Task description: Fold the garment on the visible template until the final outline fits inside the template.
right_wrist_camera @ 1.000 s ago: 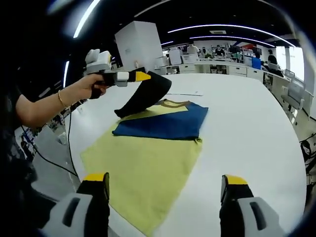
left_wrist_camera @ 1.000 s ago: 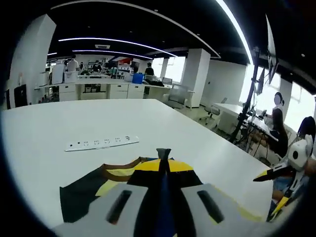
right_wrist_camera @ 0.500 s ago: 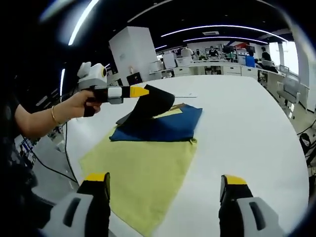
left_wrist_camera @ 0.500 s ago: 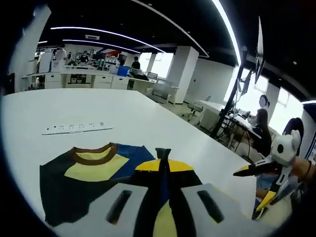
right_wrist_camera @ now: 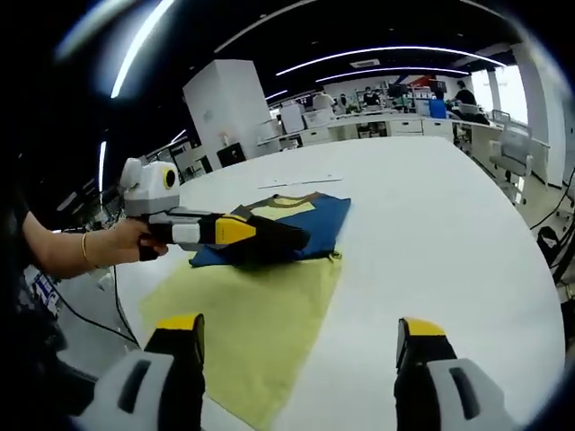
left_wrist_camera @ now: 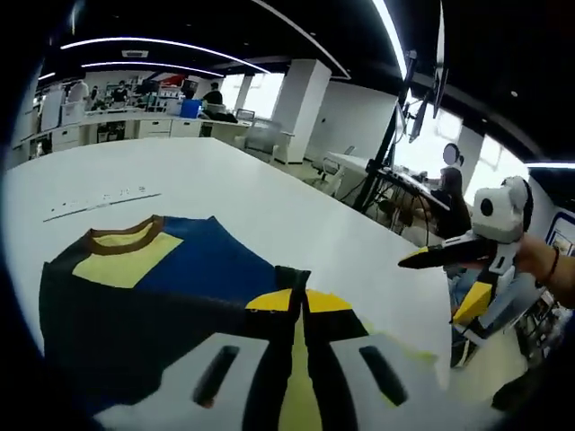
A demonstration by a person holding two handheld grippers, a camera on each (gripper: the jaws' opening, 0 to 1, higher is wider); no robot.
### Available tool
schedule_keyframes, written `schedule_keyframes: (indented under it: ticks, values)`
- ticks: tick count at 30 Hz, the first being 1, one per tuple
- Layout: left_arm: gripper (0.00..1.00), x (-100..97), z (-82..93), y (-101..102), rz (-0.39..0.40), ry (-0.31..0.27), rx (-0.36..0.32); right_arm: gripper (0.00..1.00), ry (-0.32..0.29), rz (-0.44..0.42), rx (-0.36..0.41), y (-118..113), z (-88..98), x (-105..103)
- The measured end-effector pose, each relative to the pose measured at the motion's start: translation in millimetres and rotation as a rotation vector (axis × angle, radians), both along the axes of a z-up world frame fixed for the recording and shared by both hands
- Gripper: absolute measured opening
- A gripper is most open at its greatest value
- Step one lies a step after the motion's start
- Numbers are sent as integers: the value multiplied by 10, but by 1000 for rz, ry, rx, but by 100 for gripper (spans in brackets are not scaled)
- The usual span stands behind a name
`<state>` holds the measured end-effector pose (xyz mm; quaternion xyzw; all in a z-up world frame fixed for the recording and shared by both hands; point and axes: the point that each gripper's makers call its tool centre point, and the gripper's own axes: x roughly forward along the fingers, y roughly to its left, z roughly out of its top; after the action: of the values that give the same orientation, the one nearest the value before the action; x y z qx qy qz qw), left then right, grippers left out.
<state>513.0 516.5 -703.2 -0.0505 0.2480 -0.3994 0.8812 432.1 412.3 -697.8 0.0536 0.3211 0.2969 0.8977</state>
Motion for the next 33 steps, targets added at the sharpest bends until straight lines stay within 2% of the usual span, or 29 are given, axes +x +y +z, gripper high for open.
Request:
schedule_keyframes:
  ticks: [7,12,15,21,24,28,33]
  values:
    - [1,-131,-171,-58,-7,37,4,86,3,-27,6,-36,-14,27]
    - [3,-174,-198,-61,-14,41,5,84,0,-38,8,-46,-9,65]
    - [8,-199,-200,-70,-22,44,2,83,-3,-45,7,-49,-9,104]
    - [27,-253,-149,-56,-30,9,18,79,-4,-42,9,-3,-8,177]
    - [40,-254,-124,23,-24,-17,48,74,-6,-39,4,28,-7,225]
    - [56,-229,-60,246,13,-58,91,66,-4,-23,1,109,-10,312]
    - [68,-169,9,601,92,-81,106,61,-5,7,0,234,-24,436]
